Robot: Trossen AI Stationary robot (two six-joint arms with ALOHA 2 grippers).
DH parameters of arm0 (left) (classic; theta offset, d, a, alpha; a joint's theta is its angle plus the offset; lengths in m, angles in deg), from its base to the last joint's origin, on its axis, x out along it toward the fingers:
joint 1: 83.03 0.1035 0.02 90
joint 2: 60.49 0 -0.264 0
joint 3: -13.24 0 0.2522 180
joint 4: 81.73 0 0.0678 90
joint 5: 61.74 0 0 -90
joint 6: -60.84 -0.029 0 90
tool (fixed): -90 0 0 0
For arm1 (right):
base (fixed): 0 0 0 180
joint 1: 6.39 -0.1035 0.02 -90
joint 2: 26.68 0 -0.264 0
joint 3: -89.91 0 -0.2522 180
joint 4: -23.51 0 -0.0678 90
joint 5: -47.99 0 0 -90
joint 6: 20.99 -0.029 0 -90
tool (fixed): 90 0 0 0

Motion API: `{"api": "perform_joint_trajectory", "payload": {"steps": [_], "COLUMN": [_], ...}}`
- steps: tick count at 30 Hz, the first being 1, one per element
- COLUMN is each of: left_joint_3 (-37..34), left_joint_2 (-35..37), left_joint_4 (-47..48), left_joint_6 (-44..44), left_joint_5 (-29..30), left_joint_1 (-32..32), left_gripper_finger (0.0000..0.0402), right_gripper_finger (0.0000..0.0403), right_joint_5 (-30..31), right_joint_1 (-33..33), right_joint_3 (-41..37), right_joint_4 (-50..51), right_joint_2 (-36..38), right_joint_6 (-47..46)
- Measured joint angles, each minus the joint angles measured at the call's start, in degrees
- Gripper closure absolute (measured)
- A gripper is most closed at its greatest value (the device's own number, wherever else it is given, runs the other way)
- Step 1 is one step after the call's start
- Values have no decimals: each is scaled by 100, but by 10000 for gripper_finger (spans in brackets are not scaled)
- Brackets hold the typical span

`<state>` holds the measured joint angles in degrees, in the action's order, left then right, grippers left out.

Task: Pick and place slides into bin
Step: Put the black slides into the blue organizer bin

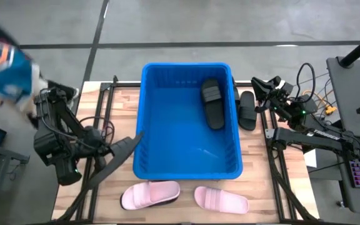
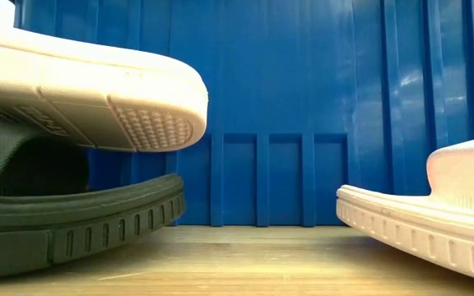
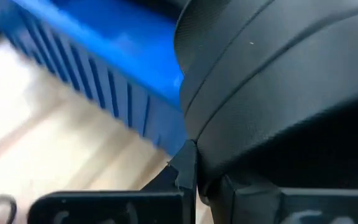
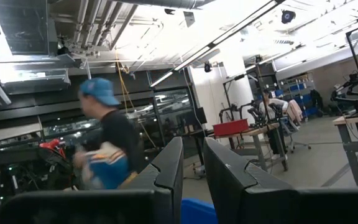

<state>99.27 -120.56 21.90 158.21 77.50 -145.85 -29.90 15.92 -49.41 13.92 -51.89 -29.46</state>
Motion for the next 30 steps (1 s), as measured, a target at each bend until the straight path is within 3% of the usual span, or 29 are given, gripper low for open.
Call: {"api": "perform_joint_trajectory", "payload": {"steps": [4,20,30], "left_joint_3": [74,56,45], "left_joint_2": [10,13,-105], "left_joint_4": [2,17,-38], "left_joint_6": [-298,-1511,-1586], "left_joint_5": [456,1119,1805], "left_joint_1": [163,1299,1876], "left_gripper_finger": [401,401,401], "right_gripper_finger": [346,346,346], "right_joint_5": [1,1,1], "right_joint_1": [-1,-2,-1], "right_joint_3": [0,0,0], "right_joint_4": [0,0,0], "right_joint_2": [0,0,1], "right_joint_6": [-3,-2,-4]}}
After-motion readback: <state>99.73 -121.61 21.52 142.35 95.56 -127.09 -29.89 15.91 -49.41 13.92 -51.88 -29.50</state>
